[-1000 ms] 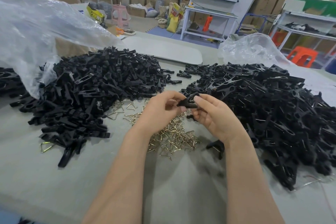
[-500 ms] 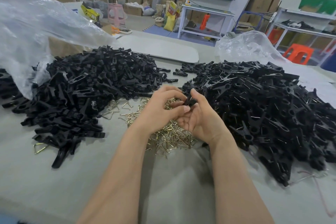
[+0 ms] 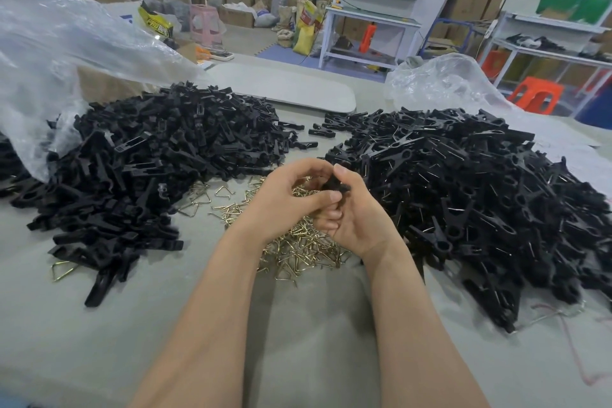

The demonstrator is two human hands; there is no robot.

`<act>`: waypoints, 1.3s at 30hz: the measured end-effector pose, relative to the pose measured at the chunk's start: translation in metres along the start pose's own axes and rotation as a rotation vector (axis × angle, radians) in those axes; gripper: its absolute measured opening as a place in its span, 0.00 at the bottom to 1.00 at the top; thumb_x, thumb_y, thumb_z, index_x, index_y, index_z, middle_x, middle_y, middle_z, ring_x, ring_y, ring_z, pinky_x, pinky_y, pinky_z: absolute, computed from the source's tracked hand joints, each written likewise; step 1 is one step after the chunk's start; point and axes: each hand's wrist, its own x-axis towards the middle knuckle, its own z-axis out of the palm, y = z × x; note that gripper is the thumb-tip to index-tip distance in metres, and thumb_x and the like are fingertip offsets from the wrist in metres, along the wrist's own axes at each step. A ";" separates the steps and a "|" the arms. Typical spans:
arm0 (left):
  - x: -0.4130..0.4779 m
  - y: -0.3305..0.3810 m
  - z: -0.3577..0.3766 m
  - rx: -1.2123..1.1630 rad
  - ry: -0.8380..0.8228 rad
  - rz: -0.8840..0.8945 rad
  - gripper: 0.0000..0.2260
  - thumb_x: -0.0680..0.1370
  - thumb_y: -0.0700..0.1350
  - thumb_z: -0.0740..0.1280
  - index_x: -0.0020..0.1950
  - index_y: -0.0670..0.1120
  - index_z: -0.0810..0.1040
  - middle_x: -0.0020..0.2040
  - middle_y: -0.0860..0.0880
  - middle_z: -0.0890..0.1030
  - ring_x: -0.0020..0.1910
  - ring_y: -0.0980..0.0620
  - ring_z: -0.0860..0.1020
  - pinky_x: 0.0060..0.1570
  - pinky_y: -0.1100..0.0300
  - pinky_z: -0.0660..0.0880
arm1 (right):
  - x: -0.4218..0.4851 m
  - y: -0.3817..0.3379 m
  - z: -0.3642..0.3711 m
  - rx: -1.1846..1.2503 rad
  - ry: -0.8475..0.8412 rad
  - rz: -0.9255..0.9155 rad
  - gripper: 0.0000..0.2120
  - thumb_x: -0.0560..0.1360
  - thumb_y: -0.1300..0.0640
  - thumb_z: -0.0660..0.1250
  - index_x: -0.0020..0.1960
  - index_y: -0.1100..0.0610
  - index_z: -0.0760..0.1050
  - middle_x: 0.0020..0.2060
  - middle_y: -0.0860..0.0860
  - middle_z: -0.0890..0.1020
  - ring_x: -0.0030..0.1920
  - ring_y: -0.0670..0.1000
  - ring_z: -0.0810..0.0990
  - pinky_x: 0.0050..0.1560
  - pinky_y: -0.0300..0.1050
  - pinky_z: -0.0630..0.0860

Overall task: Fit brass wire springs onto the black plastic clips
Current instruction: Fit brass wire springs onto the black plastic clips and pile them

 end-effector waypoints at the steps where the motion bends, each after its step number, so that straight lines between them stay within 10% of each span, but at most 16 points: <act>1: 0.000 0.001 0.000 -0.019 -0.001 -0.004 0.12 0.72 0.39 0.73 0.53 0.50 0.79 0.51 0.51 0.82 0.54 0.54 0.78 0.63 0.51 0.72 | 0.000 0.000 0.000 0.004 -0.003 0.000 0.17 0.61 0.43 0.73 0.36 0.57 0.83 0.28 0.47 0.65 0.22 0.42 0.62 0.22 0.33 0.62; 20: -0.001 0.002 -0.002 -0.007 0.000 -0.018 0.12 0.72 0.41 0.74 0.54 0.48 0.80 0.50 0.53 0.82 0.52 0.57 0.79 0.59 0.58 0.74 | -0.002 0.002 -0.009 -0.028 -0.063 0.061 0.29 0.62 0.37 0.73 0.52 0.58 0.77 0.28 0.47 0.72 0.25 0.43 0.68 0.25 0.34 0.67; 27: 0.001 -0.002 -0.001 0.053 0.025 0.041 0.11 0.71 0.43 0.74 0.49 0.56 0.79 0.48 0.57 0.82 0.50 0.62 0.78 0.55 0.64 0.72 | -0.007 -0.005 -0.014 -0.090 -0.107 0.125 0.20 0.64 0.35 0.69 0.38 0.52 0.82 0.25 0.46 0.72 0.25 0.43 0.67 0.26 0.34 0.67; 39: 0.002 -0.006 -0.001 0.186 -0.007 0.059 0.13 0.73 0.43 0.72 0.48 0.61 0.76 0.48 0.57 0.80 0.48 0.61 0.76 0.53 0.67 0.71 | -0.002 0.001 -0.011 0.002 -0.020 0.021 0.23 0.70 0.39 0.64 0.43 0.59 0.79 0.24 0.47 0.71 0.22 0.44 0.66 0.22 0.35 0.61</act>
